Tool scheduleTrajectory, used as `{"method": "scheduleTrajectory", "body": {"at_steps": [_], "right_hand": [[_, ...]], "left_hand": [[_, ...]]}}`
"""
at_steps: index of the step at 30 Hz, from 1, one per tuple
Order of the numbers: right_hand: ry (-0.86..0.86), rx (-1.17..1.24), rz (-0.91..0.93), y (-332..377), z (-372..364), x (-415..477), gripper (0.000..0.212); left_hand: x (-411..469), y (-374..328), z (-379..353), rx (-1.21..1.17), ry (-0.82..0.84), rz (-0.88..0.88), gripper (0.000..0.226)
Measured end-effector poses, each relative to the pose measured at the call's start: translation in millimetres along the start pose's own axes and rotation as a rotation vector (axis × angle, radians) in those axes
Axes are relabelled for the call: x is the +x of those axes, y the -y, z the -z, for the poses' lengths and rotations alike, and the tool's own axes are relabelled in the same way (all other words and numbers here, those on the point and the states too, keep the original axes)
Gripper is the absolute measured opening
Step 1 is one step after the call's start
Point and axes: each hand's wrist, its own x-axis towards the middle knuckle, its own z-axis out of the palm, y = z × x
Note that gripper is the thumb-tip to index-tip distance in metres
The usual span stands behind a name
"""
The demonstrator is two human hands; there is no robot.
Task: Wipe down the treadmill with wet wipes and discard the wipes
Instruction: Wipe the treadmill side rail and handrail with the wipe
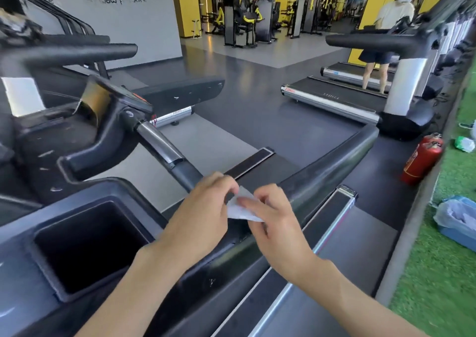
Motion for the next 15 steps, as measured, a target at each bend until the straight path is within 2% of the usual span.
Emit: {"method": "scheduleTrajectory", "body": {"at_steps": [2,4,9,15], "right_hand": [[-0.015,0.007,0.029,14,-13,-11,0.043],[0.008,-0.022,0.038,26,-20,-21,0.039],[0.159,-0.222,0.105,33,-19,-35,0.044],[0.222,-0.378,0.180,11,-5,-28,0.041]], "left_hand": [[-15,10,3,0.050,-0.019,0.008,0.031],[-27,18,5,0.045,0.017,0.066,0.023],[-39,21,0,0.044,0.005,0.114,0.015],[-39,22,1,0.057,-0.011,0.103,0.022]]}}
